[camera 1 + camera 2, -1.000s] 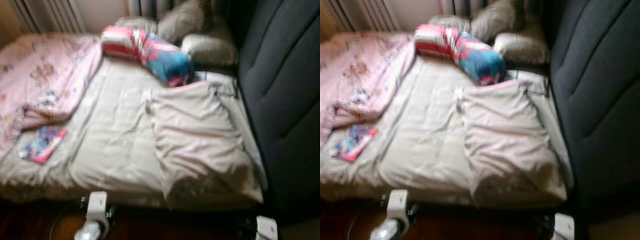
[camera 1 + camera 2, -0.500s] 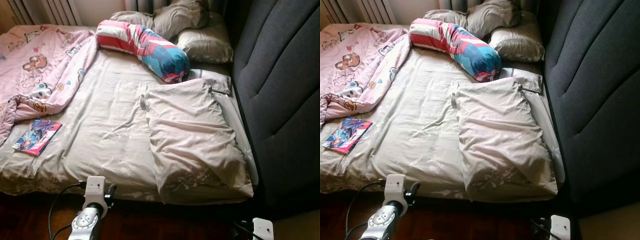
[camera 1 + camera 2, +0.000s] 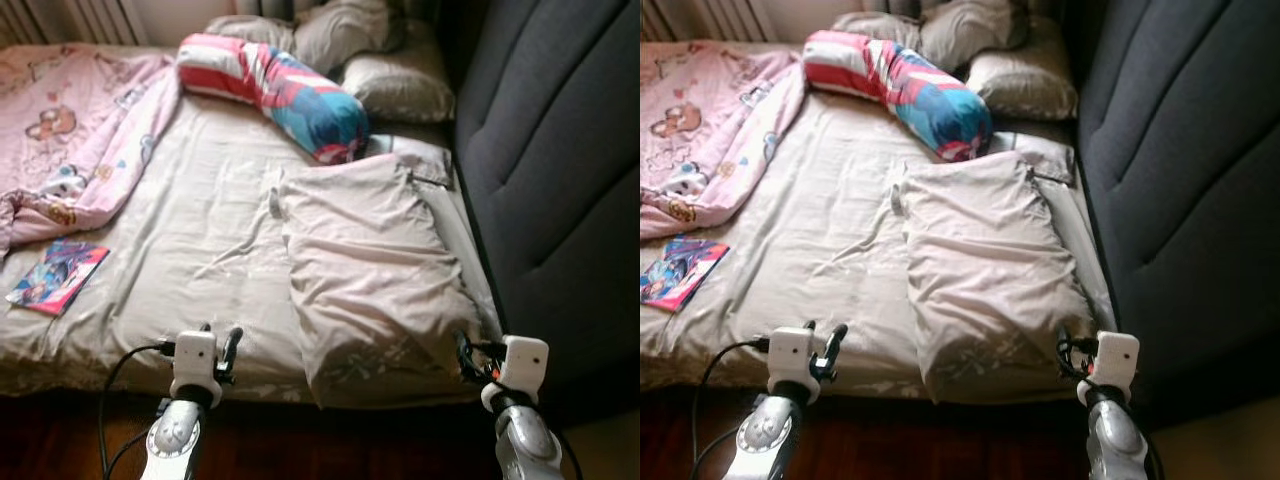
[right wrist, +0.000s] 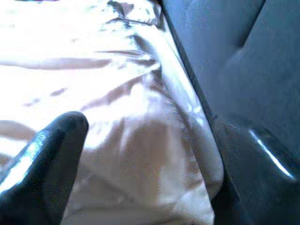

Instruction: Clean up the room

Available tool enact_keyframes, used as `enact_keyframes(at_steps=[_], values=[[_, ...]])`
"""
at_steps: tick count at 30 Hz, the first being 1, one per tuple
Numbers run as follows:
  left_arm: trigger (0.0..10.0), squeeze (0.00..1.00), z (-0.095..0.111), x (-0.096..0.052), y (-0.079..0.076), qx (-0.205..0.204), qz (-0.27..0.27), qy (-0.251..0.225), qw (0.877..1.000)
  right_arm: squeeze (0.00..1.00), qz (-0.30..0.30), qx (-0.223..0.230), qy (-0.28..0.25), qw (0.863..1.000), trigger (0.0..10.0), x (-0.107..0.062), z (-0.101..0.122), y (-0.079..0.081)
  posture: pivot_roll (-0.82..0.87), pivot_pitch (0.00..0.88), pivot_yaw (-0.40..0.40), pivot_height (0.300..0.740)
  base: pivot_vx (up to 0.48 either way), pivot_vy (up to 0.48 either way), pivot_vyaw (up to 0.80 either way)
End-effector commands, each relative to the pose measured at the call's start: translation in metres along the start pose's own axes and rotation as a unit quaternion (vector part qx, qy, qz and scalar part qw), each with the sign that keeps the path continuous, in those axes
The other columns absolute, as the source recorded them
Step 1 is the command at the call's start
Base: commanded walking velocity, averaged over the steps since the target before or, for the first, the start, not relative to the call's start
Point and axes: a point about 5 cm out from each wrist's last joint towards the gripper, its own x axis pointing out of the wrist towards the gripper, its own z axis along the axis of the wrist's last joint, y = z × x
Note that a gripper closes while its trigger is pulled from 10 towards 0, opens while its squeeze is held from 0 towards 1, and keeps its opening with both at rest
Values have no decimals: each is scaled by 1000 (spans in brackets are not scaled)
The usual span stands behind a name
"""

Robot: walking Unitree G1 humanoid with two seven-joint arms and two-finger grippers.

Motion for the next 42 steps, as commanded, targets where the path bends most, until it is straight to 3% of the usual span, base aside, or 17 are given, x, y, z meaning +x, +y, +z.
enact_keyframes(at_steps=[1,8,18,42], values=[[10000,0,2,-3,-7,-4,-8,-12,1000,0,-4,-1,-3,1000,10000,-5,-3,-1,88,147,-65,740,0,0,0],[10000,0,6,-8,-12,7,-24,-27,999,0,0,-3,-14,1000,10000,-8,-2,-2,96,128,-67,740,0,0,0],[10000,0,24,11,-15,6,-36,-47,998,0,3,1,-14,1000,10000,-6,-1,5,83,125,-65,740,0,0,0],[10000,0,33,16,-18,3,-53,-49,997,0,1,10,-34,999,10000,2,12,13,79,141,-56,740,298,0,-141]])
